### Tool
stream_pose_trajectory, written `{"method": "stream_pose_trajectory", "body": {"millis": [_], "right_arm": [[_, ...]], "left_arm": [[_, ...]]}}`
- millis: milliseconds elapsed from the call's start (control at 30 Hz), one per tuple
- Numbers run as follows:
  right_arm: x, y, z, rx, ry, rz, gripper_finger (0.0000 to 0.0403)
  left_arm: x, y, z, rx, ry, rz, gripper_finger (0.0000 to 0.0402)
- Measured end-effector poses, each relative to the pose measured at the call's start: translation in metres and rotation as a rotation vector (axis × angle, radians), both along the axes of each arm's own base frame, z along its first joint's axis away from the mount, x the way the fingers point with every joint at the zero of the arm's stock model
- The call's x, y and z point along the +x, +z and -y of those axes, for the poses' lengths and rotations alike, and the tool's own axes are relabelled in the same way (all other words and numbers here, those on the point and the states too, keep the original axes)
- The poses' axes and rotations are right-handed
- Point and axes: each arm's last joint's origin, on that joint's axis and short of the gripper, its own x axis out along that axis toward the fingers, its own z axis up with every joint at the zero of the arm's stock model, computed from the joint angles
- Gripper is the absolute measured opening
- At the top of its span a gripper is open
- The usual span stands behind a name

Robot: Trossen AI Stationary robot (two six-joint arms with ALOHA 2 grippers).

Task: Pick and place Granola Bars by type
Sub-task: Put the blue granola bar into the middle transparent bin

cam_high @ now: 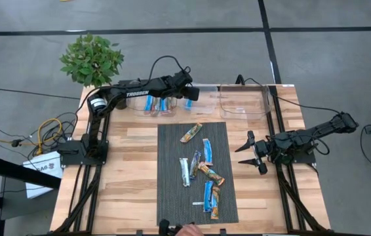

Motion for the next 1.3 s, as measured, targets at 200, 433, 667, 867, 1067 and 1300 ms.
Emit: {"method": "stream_pose_trajectory", "body": {"millis": [200,433,667,867,1067,1300], "right_arm": [[0.000,0.000,0.000,0.000,0.000,0.000,0.0221],[0.000,0.000,0.000,0.000,0.000,0.001,0.0221],[0.000,0.000,0.000,0.000,0.000,0.001,0.0221],[0.000,0.000,0.000,0.000,0.000,0.000,0.0221],[0.000,0.000,0.000,0.000,0.000,0.000,0.0221],[0.000,0.000,0.000,0.000,0.000,0.000,0.0221]], "left_arm": [[0.009,0.014,0.010,0.032,-0.105,0.087,0.0094],[0.020,0.036,0.032,0.120,-0.237,0.164,0.0094],[0.034,0.062,0.068,0.219,-0.518,0.267,0.0094],[0.042,0.079,0.112,0.262,-0.808,0.341,0.0094],[0.047,0.090,0.158,0.277,-1.043,0.413,0.0094],[0.049,0.093,0.209,0.269,-1.234,0.452,0.0093]]}}
